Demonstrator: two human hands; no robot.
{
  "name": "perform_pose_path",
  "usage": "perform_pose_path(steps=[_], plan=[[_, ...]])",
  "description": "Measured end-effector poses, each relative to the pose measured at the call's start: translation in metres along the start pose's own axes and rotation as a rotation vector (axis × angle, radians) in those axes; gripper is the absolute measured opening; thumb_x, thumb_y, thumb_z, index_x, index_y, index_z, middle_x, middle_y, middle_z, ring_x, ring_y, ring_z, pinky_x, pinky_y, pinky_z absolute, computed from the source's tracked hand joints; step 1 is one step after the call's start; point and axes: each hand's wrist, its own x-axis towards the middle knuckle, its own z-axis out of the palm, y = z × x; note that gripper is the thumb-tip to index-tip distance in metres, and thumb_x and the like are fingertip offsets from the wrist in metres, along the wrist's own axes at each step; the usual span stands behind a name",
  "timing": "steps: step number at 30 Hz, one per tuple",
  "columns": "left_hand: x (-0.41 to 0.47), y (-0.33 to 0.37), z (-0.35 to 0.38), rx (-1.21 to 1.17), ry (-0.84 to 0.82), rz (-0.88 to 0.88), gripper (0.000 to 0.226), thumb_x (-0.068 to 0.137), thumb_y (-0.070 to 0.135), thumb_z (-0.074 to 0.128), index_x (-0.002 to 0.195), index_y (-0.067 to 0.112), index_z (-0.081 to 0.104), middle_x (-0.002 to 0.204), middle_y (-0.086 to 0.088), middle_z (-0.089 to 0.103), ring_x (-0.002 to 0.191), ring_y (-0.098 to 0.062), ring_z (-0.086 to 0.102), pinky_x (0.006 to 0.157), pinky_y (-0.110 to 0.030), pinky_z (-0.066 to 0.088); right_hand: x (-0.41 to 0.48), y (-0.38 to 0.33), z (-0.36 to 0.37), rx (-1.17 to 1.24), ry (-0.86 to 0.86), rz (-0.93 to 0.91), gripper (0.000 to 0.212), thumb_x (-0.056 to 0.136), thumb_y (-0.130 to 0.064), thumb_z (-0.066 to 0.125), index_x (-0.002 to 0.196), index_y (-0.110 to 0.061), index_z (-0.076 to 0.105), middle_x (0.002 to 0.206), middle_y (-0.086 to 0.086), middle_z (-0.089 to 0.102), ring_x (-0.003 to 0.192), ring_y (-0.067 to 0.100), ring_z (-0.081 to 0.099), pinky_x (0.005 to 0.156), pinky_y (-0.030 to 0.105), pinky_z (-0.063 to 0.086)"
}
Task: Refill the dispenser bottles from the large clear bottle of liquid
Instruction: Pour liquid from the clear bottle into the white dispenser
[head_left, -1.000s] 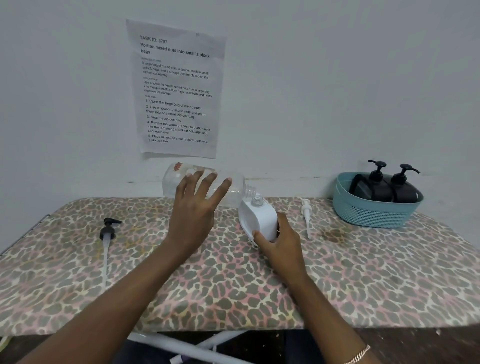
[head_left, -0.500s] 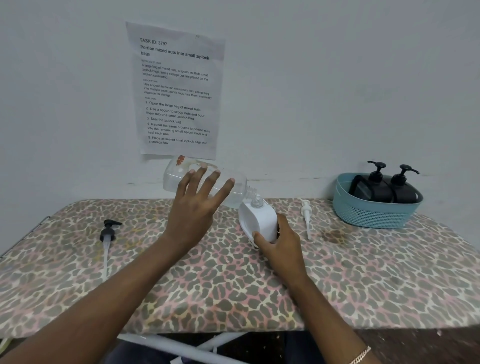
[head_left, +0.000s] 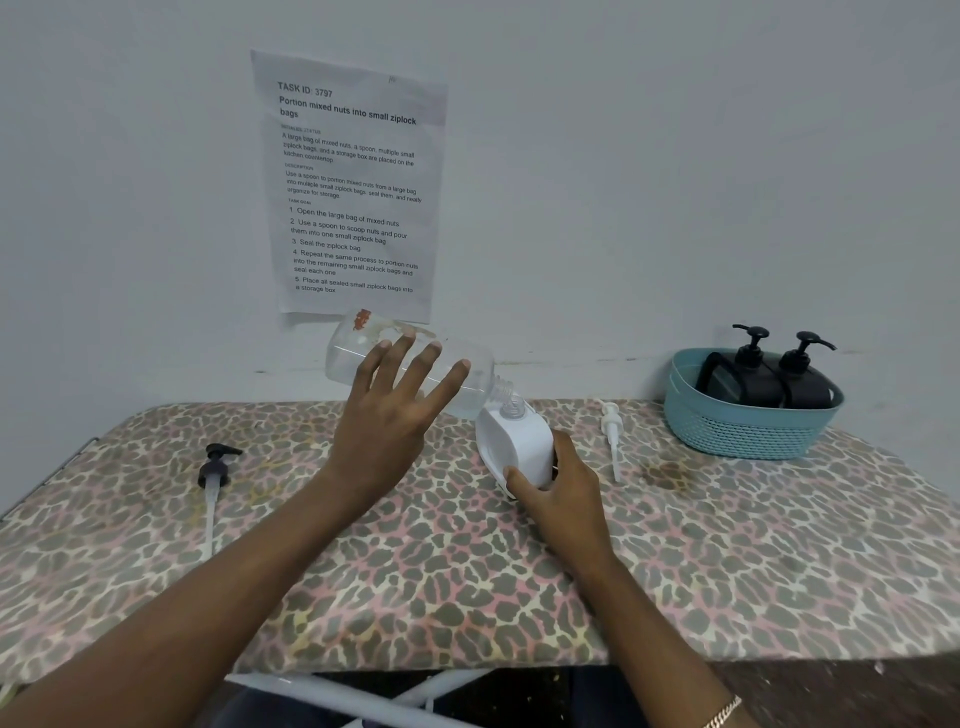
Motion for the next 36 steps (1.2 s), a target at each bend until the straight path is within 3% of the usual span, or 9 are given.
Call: perform_pose_path(steps=[13, 36], plan=[[0.0009, -0.0019, -0.0022, 0.015, -0.004, 0.024, 0.073, 0.084, -0.014, 0.036, 0.146, 0.017, 0.059, 0.143, -0.021, 0.060, 0.136, -0.046, 0.053, 0.115, -0.059, 0.036, -0.0008, 0.0004, -0.0004, 0.014, -0.001, -0.008, 0.055, 0.090, -0.039, 0.076, 0.139, -0.034, 0.051, 0.124, -0.013, 0.063, 0.108, 0.007, 0.063, 0.085, 0.039, 0.060], [0.0048, -0.0040, -0.0034, 0.039, -0.001, 0.068, 0.072, 0.081, -0.016, 0.050, 0.146, 0.016, 0.059, 0.144, -0.021, 0.060, 0.137, -0.048, 0.052, 0.117, -0.059, 0.033, 0.0002, 0.0030, -0.0002, 0.038, -0.013, -0.016, 0.054, 0.091, -0.037, 0.077, 0.138, -0.032, 0.052, 0.123, -0.013, 0.063, 0.105, 0.000, 0.061, 0.076, 0.023, 0.055]])
